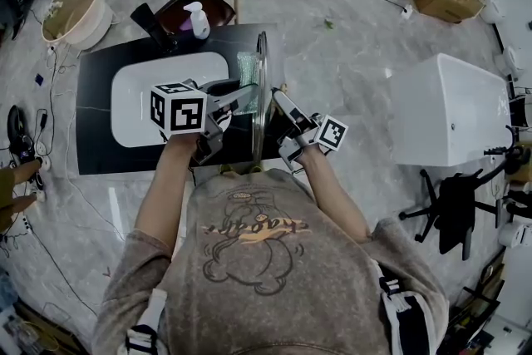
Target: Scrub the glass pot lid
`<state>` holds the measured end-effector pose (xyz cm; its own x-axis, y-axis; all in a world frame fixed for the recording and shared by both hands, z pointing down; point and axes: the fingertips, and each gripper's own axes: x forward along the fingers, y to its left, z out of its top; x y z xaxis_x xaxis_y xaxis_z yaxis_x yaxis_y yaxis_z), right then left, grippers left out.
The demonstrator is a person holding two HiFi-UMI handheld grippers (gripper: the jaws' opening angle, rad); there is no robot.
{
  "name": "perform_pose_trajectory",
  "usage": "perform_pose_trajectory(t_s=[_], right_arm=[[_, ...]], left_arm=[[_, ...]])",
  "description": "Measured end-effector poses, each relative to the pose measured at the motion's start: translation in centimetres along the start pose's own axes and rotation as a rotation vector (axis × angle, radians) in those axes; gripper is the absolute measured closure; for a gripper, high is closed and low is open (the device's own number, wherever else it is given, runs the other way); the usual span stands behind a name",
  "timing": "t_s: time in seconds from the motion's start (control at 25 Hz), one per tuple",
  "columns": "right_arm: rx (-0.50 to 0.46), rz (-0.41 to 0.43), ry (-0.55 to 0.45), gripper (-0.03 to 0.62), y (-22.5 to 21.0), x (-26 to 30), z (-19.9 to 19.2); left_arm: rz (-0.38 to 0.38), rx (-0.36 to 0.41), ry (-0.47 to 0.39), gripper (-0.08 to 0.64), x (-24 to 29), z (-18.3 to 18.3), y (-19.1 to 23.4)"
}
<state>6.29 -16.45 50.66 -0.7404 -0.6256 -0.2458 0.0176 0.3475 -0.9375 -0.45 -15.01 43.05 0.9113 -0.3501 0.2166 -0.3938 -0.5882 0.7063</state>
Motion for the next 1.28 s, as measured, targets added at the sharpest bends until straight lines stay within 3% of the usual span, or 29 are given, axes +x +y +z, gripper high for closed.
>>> perform_pose_trajectory(t_s=[0.44,0.72,1.04,1.28], right_arm=[[0.013,0.02,-0.003,0.413,0.4,-0.6,-0.3],[0.02,0.036,0.02,0.413,1.0,-0.4,-1.5],[0.041,0.049,-0.007,0.413,1.1,-0.4,-1.0],[0.042,0.051,-0.055,0.413,0.9,-0.7,0.1]], left_arm=[[0.065,-0.029,0.0,0.476,0.8,-0.1,3.1],[0.145,-0.03,0.013,0.476,1.4,-1.3,6.1],[0.179,-0.054,0.074,0.476,1.8,-5.3,8.7],[0.161,-0.074,0.135,0.476,2.3,-8.6,8.0]])
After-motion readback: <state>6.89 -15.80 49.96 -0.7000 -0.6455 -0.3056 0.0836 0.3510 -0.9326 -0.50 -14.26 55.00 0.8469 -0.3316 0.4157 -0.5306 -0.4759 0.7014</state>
